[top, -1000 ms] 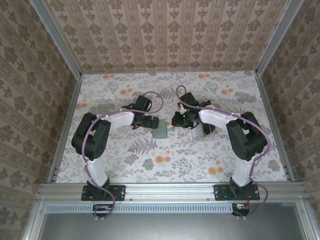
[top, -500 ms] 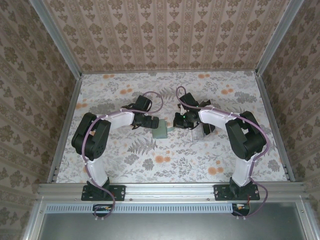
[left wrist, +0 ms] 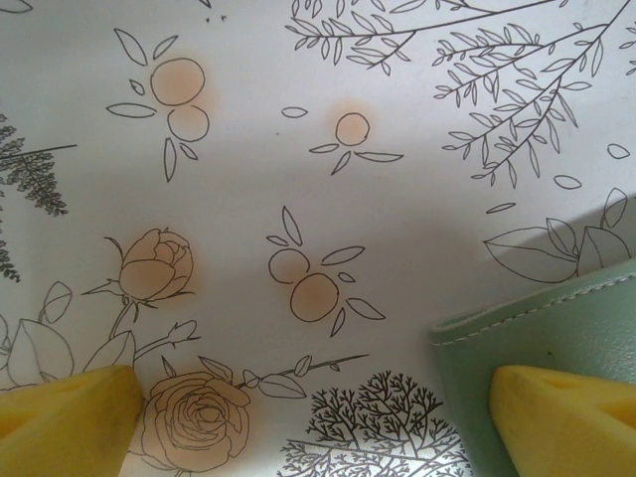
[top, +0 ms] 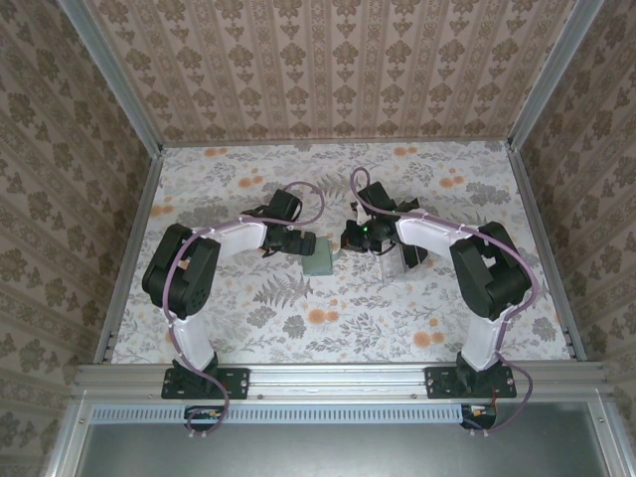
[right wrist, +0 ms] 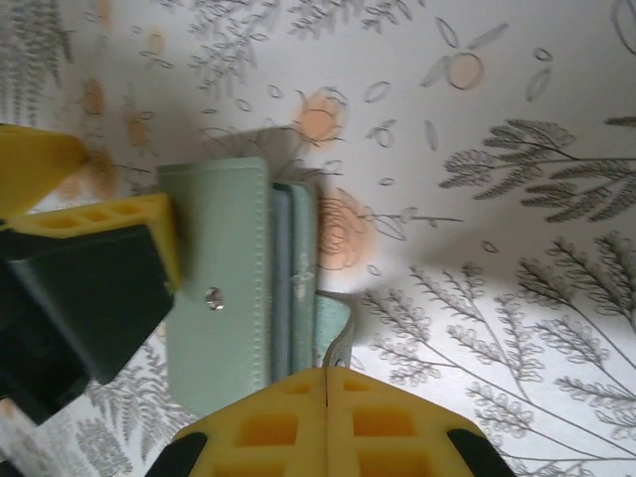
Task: Put the credit cards into the card holder
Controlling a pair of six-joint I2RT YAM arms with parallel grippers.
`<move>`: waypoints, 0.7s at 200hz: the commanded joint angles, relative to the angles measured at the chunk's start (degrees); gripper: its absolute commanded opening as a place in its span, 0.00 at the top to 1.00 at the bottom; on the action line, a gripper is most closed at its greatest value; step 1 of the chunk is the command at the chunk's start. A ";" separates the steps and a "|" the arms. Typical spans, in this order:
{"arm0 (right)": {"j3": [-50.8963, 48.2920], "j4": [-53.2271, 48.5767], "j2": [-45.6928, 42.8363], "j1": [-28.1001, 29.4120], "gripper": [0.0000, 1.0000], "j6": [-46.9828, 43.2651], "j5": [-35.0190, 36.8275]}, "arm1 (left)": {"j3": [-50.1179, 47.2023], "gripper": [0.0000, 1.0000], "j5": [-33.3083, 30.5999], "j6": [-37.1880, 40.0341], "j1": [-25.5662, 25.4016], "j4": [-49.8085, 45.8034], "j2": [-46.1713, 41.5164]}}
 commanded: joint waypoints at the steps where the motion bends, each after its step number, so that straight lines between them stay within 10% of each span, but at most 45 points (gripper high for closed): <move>1: 0.09 3.10 -1.98 0.22 1.00 0.88 -3.54 | 0.11 0.00 -0.99 -2.12 -0.35 -3.97 2.15; 140: 6.76 4.50 6.82 4.00 1.00 2.01 -6.25 | -1.56 0.00 1.63 -4.41 -1.72 -1.99 3.91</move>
